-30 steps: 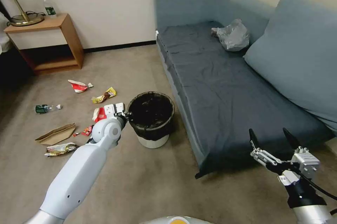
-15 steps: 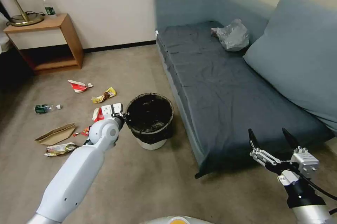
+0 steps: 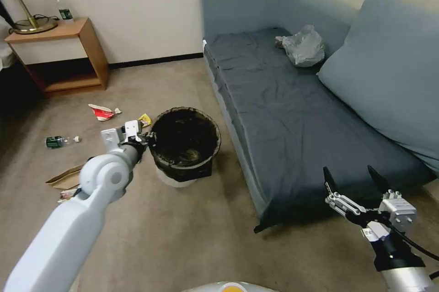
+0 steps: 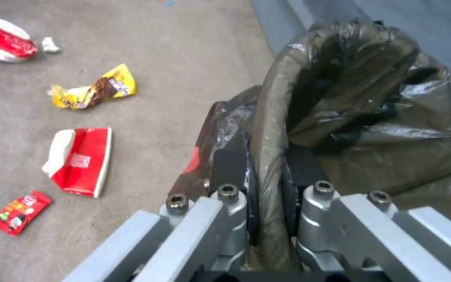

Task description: Pick up the trash can from the floor.

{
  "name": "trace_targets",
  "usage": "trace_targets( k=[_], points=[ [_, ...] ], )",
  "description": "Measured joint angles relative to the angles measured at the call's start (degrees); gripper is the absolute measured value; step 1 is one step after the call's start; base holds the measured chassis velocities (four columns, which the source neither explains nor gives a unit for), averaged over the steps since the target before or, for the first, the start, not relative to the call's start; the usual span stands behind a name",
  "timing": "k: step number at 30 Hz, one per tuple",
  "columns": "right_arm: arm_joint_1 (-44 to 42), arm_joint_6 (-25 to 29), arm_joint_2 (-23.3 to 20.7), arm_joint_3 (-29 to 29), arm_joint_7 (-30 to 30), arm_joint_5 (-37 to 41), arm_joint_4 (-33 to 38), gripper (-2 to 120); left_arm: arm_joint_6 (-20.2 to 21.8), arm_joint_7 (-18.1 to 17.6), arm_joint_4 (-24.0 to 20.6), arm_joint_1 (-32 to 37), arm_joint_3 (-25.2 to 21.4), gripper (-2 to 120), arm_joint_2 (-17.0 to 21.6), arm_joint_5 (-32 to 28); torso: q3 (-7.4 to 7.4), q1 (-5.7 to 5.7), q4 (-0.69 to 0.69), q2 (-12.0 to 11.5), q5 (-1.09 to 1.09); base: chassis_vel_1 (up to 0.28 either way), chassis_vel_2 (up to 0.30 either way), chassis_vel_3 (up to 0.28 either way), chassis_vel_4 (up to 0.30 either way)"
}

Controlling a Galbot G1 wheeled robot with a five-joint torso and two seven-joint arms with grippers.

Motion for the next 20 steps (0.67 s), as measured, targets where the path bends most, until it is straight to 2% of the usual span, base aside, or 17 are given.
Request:
trace_targets(
  k=[2,7,20],
  points=[
    [-0.1,0.2,0.0,-0.3,-0.1,-0.4,0.2,100,-0.2,0.6,-2.3,2.3,-1.1,6,0.4,0.0,0.0,0.0,0.0,0.0,0.0,0.0,0.0,0.0,0.0],
    [-0.5,0.7,0.0,-0.8,-0.3,-1.0,0.4,100,-0.6,0.9,-4.3,4.7,-1.5,6,0.4,0.1,0.0,0.0,-0.01,0.0,0.0,0.0,0.0,0.0,0.0],
    [-1.3,1.4,0.0,-1.5,-0.5,-2.2,0.7,100,-1.6,1.6,-6.0,6.7,-1.6,6,0.0,0.9,0.0,0.0,-0.01,0.0,0.0,0.0,0.0,0.0,0.0]
  ],
)
